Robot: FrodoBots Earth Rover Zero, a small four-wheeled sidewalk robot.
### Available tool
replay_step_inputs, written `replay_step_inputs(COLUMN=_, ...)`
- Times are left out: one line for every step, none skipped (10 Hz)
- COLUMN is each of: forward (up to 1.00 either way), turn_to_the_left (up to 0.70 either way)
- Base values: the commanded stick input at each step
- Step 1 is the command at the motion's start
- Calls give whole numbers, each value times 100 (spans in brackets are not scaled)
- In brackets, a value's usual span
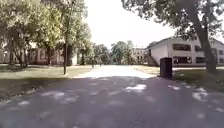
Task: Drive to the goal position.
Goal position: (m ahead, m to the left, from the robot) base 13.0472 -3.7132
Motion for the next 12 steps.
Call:
replay_step_inputs(forward=85, turn_to_the_left=0)
replay_step_inputs(forward=85, turn_to_the_left=0)
replay_step_inputs(forward=85, turn_to_the_left=0)
replay_step_inputs(forward=85, turn_to_the_left=0)
replay_step_inputs(forward=85, turn_to_the_left=0)
replay_step_inputs(forward=85, turn_to_the_left=0)
replay_step_inputs(forward=85, turn_to_the_left=0)
replay_step_inputs(forward=85, turn_to_the_left=0)
replay_step_inputs(forward=85, turn_to_the_left=0)
replay_step_inputs(forward=85, turn_to_the_left=0)
replay_step_inputs(forward=85, turn_to_the_left=0)
replay_step_inputs(forward=85, turn_to_the_left=0)
